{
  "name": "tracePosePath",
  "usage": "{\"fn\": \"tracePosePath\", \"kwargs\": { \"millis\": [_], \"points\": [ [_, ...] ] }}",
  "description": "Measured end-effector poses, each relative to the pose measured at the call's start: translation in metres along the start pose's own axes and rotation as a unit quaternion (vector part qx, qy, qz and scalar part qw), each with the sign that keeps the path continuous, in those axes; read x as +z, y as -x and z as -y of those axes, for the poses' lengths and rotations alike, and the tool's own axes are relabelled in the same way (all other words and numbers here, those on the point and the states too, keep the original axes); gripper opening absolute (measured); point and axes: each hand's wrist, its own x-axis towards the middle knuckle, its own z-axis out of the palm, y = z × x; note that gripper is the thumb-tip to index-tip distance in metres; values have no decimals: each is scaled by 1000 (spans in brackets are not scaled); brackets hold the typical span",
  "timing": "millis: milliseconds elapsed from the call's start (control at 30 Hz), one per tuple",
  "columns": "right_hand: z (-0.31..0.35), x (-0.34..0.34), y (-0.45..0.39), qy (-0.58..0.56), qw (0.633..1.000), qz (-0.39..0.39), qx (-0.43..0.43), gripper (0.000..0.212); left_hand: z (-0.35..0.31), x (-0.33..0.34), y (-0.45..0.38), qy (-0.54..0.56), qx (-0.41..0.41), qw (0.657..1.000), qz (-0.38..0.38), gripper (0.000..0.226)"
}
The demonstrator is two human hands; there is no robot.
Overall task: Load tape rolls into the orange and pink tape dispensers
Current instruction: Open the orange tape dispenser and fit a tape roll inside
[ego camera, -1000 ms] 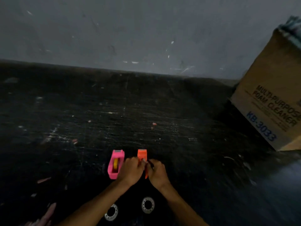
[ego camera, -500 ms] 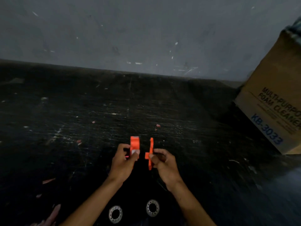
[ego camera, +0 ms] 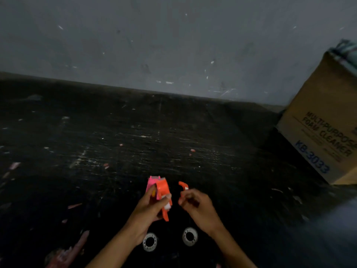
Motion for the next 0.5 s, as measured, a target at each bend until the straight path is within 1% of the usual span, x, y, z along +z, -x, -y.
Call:
{"fn": "tracePosePath", "kwargs": {
  "millis": [33, 67, 100, 167, 233, 300, 333, 367, 400, 433, 500],
  "points": [
    [7, -1, 13, -38, 997, 60, -10, 22, 4, 3, 4, -5, -1, 1000, 13, 26],
    [12, -1, 27, -59, 993, 100, -15, 25, 7, 6, 8, -8, -5, 1000, 29, 28],
    [15, 0, 39, -75, 990, 116, -16, 25, 11, 10, 11, -9, -11, 999, 47, 30],
    [16, 1, 57, -80, 993, 83, -24, 22, 19, 17, 17, -5, -27, 997, 72, 29],
    [11, -1, 68, -80, 995, 45, -36, 21, 24, 22, 20, 13, -44, 996, 75, 19],
    [2, -6, 78, -94, 995, 10, -23, 19, 28, 23, 22, 23, -49, 996, 77, 15],
    [-4, -11, 82, -82, 996, -17, -11, 19, 29, 22, 23, 23, -47, 996, 75, 15],
    [-10, -17, 84, -43, 998, -45, 4, 19, 30, 20, 23, 22, -42, 996, 70, 15],
    [-18, -22, 86, 33, 997, -64, 24, 18, 31, 17, 24, 18, -37, 997, 65, 15],
    [-27, -27, 88, 124, 989, -61, 51, 18, 32, 13, 25, 15, -33, 998, 60, 13],
    [-44, -27, 91, 266, 958, -9, 105, 22, 34, 6, 28, 9, -26, 998, 51, 16]
  ]
}}
